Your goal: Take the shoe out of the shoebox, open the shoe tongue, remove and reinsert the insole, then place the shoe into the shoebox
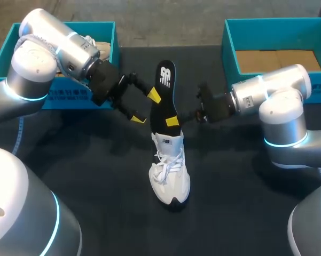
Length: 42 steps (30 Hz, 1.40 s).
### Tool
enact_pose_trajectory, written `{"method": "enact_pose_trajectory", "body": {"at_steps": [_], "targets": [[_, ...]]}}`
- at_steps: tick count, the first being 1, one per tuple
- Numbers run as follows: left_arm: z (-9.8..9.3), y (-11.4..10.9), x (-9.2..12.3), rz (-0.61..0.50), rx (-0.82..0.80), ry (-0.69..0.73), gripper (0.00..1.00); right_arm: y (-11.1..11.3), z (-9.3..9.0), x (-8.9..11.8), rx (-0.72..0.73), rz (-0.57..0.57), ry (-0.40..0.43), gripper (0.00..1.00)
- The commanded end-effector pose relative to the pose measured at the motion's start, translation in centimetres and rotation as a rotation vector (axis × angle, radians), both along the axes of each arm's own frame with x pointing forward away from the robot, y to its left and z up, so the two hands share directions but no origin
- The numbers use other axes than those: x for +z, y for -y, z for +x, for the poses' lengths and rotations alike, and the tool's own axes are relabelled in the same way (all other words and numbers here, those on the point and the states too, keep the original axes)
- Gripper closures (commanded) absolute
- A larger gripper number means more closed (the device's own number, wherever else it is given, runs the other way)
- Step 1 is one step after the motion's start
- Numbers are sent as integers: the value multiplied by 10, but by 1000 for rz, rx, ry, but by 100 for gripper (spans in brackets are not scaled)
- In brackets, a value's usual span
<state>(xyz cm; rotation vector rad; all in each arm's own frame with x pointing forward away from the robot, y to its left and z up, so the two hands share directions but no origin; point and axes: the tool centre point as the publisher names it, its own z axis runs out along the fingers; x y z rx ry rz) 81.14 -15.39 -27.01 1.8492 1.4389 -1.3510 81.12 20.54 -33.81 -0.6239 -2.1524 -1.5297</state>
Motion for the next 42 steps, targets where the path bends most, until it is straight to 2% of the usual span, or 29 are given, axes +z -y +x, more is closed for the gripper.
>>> {"method": "enact_pose_trajectory", "body": {"at_steps": [1,9,18,19,20,23,26,28,30,37,40,42], "targets": [[0,0,0,0,4,3,0,-1,-4,-4,3,-8,-13,100],[0,3,0,-1,-3,0,0,0,-11,-9,0,-25,-45,100],[-5,1,-2,8,-18,-8,0,2,-9,-3,-6,-26,-19,100],[-5,0,-2,8,-18,-8,0,2,-8,-2,-5,-27,-17,95],[-4,1,-2,8,-16,-8,0,1,-7,-1,-4,-27,-14,85],[-3,1,-1,6,-15,-6,0,0,-5,1,1,-32,-7,91],[-3,2,0,4,-15,-4,0,-1,-3,3,4,-34,0,92],[-3,2,0,3,-15,-4,0,-1,-2,6,5,-35,7,91],[-4,2,0,4,-17,-6,0,-1,-2,9,5,-35,15,85],[-4,1,-2,5,-20,-8,0,-4,2,17,12,-36,38,82],[-4,0,-2,4,-21,-6,0,-6,4,19,17,-36,43,81],[-4,0,-1,3,-22,-5,0,-8,6,19,21,-35,45,85]]}}
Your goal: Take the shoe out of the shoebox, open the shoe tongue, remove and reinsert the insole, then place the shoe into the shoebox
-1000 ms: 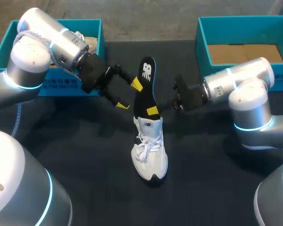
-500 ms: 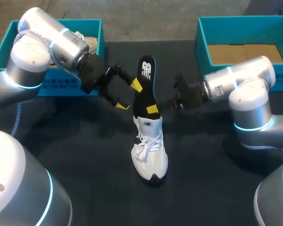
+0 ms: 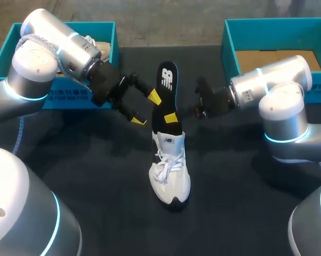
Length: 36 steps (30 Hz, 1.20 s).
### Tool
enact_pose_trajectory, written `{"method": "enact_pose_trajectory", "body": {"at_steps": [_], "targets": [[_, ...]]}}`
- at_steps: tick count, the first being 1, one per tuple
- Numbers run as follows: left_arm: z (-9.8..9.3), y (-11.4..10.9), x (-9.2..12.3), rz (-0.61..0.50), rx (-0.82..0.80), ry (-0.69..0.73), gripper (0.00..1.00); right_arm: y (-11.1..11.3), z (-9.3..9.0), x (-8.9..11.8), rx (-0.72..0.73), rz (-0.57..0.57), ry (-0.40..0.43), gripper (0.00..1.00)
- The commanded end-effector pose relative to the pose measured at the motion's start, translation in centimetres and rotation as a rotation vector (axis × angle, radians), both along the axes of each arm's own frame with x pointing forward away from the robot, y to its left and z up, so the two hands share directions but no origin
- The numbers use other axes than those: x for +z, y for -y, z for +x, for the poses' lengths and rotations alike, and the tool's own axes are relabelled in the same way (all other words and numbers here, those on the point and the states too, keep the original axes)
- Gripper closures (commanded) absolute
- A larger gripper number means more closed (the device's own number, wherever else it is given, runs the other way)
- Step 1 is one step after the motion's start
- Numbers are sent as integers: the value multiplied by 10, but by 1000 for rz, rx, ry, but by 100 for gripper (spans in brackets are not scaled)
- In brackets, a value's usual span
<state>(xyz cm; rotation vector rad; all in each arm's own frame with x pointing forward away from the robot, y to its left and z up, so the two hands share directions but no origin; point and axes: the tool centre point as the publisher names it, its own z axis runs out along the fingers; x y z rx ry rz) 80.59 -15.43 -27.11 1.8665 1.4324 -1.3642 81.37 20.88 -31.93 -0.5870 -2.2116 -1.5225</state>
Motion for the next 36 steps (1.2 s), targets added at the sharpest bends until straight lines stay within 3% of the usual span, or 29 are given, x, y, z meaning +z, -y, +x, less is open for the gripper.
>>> {"method": "enact_pose_trajectory", "body": {"at_steps": [1,3,12,30,36], "targets": [[1,0,0,-1,-4,1,0,-5,4,0,9,-6,-1,90],[1,-1,0,-2,-4,1,0,-7,5,-1,18,-4,-4,100],[-1,-4,-1,2,3,-2,0,-6,1,-8,54,-19,-31,100],[-4,-1,-3,-3,5,-2,0,-3,-31,-24,86,-50,-122,100],[-5,-1,-3,-2,5,-3,0,0,-33,-26,77,-48,-133,100]]}}
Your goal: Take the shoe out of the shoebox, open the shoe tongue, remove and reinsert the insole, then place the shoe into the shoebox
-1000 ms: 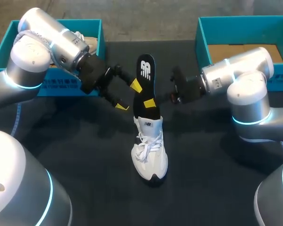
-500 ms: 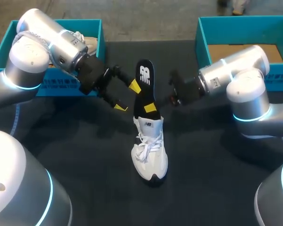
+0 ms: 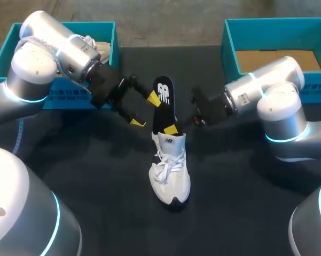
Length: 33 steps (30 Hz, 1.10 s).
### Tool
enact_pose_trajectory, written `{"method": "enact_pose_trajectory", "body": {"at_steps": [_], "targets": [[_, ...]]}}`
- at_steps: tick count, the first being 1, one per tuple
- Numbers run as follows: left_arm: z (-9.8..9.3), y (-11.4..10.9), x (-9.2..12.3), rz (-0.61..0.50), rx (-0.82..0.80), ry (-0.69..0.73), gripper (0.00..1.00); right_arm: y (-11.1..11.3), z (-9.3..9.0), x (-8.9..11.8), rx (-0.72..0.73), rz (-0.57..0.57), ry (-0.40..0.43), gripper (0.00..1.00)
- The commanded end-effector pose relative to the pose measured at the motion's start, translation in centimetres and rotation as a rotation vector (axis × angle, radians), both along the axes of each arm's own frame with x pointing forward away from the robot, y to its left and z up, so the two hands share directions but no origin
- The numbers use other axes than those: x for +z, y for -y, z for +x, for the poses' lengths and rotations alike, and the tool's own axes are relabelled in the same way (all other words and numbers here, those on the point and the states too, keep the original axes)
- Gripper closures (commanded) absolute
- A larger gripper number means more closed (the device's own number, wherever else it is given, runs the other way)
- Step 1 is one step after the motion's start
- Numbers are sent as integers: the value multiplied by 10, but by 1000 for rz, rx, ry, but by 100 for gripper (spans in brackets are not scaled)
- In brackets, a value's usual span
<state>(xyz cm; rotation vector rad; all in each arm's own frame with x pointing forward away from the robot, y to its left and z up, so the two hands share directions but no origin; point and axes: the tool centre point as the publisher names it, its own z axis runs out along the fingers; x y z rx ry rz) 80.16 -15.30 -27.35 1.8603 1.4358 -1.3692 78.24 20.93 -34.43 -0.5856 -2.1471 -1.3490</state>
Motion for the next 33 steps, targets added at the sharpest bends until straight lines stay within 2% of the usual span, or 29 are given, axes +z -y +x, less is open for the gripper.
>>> {"method": "enact_pose_trajectory", "body": {"at_steps": [1,2,5,12,19,25,27,33], "targets": [[-1,1,-1,0,2,2,0,1,0,0,-9,-1,13,95],[-1,1,-1,0,2,2,0,1,1,2,-9,-2,20,75],[-1,0,0,2,1,4,0,1,6,8,-14,-6,39,69],[-1,-2,0,6,6,5,0,2,19,21,-16,-14,85,72],[6,-5,-3,35,55,17,0,-4,30,20,9,-14,94,76],[15,-4,-9,45,64,15,0,-5,35,18,13,-9,93,88],[18,-3,-12,47,63,14,0,-6,36,18,17,-7,91,98],[26,-7,-18,52,41,22,0,-9,32,13,28,-9,71,100]]}}
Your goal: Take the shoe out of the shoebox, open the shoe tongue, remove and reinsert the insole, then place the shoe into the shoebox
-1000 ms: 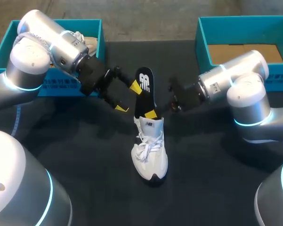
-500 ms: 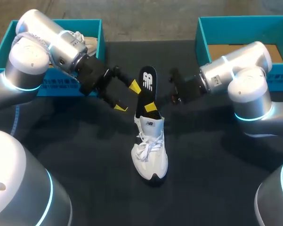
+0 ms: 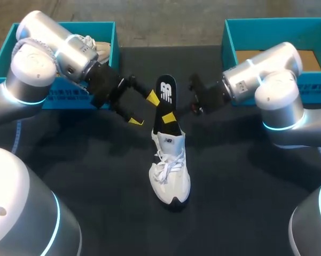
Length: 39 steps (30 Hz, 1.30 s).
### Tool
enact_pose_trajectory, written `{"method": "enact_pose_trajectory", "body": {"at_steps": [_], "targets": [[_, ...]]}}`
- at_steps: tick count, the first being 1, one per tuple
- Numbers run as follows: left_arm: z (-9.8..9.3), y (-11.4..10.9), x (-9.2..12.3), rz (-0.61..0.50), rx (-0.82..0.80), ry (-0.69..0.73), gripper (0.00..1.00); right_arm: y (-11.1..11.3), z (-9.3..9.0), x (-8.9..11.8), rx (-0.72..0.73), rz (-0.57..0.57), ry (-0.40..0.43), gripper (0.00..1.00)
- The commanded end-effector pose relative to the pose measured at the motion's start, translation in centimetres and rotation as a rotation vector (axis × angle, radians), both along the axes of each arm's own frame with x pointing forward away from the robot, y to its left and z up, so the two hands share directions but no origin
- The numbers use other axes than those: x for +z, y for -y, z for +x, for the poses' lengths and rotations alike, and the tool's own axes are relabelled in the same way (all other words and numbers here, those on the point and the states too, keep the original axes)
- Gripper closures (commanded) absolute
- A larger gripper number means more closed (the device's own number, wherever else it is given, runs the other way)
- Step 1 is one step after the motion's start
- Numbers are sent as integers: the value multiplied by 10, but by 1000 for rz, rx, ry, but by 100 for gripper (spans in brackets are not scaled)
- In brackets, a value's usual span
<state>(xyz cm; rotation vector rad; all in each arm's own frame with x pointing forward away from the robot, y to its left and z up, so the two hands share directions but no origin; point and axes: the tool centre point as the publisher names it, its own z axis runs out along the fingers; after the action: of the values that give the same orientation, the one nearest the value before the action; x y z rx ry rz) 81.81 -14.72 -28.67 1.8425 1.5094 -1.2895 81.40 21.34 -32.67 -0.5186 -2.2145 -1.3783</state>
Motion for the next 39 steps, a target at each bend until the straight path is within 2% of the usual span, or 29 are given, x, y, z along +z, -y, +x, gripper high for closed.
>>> {"method": "enact_pose_trajectory", "body": {"at_steps": [1,8,18,22,23,24,29,39], "targets": [[11,-3,-5,7,-19,-4,0,-4,-1,-6,10,-4,-14,100],[16,-10,-6,20,-8,2,0,-2,-13,-12,12,-15,-50,100],[13,-12,-7,16,2,-4,0,-5,-25,-19,41,-33,-100,100],[11,-12,-7,15,-1,-8,0,-5,-26,-18,37,-34,-93,100],[11,-12,-7,16,-3,-8,0,-5,-26,-16,30,-32,-84,78],[11,-12,-7,16,-5,-9,0,-5,-25,-15,28,-33,-79,71],[11,-13,-6,18,-12,-7,0,-5,-19,-8,14,-39,-43,69],[12,-16,-3,23,-14,-4,0,-2,2,2,32,-64,-7,74]]}}
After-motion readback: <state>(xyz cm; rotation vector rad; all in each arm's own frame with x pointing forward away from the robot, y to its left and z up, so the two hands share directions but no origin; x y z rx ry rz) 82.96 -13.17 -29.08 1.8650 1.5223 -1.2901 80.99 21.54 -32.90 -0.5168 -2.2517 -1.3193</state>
